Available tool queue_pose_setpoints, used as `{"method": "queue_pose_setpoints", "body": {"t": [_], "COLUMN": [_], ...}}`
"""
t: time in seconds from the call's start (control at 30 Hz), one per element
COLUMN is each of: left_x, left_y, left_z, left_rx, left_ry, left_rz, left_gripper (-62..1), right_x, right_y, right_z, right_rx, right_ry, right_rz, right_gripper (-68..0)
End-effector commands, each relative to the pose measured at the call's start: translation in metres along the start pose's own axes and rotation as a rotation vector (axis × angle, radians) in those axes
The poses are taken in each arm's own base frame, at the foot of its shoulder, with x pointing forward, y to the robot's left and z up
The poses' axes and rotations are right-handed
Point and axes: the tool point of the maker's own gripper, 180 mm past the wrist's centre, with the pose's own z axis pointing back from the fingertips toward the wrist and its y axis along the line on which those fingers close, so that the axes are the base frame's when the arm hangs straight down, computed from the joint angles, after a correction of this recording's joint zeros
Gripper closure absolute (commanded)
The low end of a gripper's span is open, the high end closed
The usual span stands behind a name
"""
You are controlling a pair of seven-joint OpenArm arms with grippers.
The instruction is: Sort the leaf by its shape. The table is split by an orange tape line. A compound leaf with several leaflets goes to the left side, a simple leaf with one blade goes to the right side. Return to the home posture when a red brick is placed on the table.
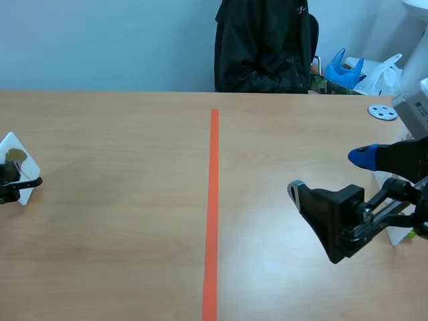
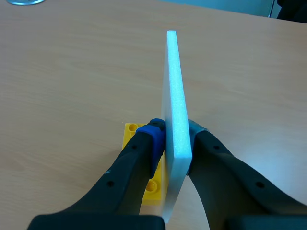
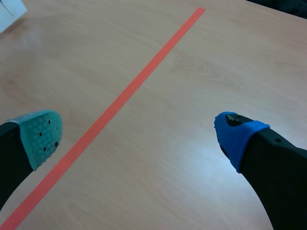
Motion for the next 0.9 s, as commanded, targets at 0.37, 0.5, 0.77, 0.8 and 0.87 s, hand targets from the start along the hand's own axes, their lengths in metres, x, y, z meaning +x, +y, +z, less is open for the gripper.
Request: {"method": "queue_pose_setpoints", "body": {"t": [0.37, 0.5, 0.77, 0.8, 0.87], "left_x": [0.006, 0.000, 0.005, 0.009, 0.016], "left_y": [-0.002, -0.001, 0.002, 0.004, 0.007], "left_z": [-0.002, -0.001, -0.001, -0.002, -0.002], "left_rx": [0.002, 0.002, 0.004, 0.004, 0.003], "left_ry": [-0.017, 0.017, -0.004, -0.015, -0.026], "left_rz": [-0.023, -0.024, -0.032, -0.038, -0.051], "left_gripper": [-9.2, -12.0, -22.3, -25.8, -32.1], "right_x": [0.009, 0.010, 0.010, 0.010, 0.010], "right_y": [-0.006, -0.006, -0.006, -0.006, -0.006], "right_z": [0.000, 0.000, 0.000, 0.000, 0.000], "right_rx": [-0.013, -0.013, -0.011, -0.011, -0.011], "right_ry": [-0.035, -0.037, -0.041, -0.041, -0.040], "right_rz": [0.001, -0.001, -0.005, -0.005, -0.005], "right_gripper": [-67.9, -67.9, -67.9, -67.9, -67.9]}}
